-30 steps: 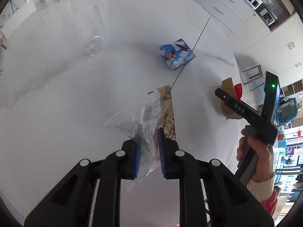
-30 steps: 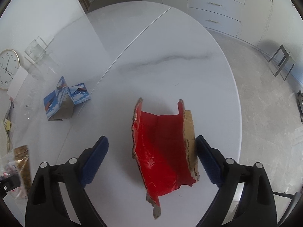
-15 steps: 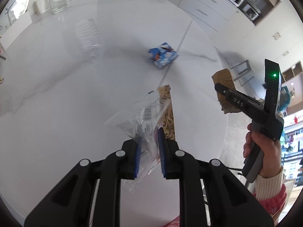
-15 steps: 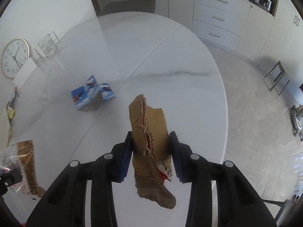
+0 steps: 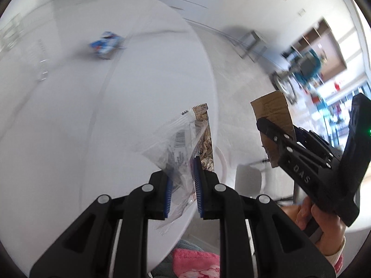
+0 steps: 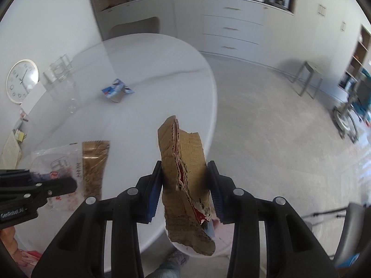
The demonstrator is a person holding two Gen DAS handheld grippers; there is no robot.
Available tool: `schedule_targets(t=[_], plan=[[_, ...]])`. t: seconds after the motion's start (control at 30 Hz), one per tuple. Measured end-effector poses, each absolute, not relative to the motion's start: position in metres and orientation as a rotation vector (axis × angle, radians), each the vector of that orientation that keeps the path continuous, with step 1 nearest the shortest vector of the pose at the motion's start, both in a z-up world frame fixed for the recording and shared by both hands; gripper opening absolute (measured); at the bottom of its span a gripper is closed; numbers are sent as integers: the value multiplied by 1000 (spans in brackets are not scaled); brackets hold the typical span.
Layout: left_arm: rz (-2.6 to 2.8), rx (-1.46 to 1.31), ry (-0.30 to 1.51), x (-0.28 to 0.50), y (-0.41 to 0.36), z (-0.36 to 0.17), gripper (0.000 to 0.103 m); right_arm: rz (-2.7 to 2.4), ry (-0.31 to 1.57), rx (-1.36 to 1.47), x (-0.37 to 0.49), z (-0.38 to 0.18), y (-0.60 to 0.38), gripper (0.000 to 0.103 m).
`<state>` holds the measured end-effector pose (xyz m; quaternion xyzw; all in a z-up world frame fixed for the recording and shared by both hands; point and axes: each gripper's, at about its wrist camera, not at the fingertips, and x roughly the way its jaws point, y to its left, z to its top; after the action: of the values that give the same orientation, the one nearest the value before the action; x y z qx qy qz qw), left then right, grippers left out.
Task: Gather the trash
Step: 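Carry bag and cardboard over the wastebasket and open both tools to drop them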
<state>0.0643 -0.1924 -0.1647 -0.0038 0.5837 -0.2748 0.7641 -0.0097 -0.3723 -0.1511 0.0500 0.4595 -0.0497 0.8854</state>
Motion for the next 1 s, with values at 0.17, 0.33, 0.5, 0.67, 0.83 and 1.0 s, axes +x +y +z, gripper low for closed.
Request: schedule_targets(t=[0.17,0.33,0.5,0.67,0.83,1.0], plan=[[-699,111,1307,40,-258,-182,17,-232,951,199,-72,-158,-417,39],[-701,247,1381,29,-322,-223,17,-325,956,283,-118,-172,-459,39],[-683,328,1431,23,-366,-258,21,-364,972,330,-145,-187,-483,39],[-644,374,1409,17,-378,-265,53,-369,986,355,-153,-200,-496,39],[-633,354,1362,14,-372,-248,67,-350,988,361,-151,-205,-499,39],[-621,307,1333,19,-355,-227,70,-324,984,352,-145,-206,-495,40]])
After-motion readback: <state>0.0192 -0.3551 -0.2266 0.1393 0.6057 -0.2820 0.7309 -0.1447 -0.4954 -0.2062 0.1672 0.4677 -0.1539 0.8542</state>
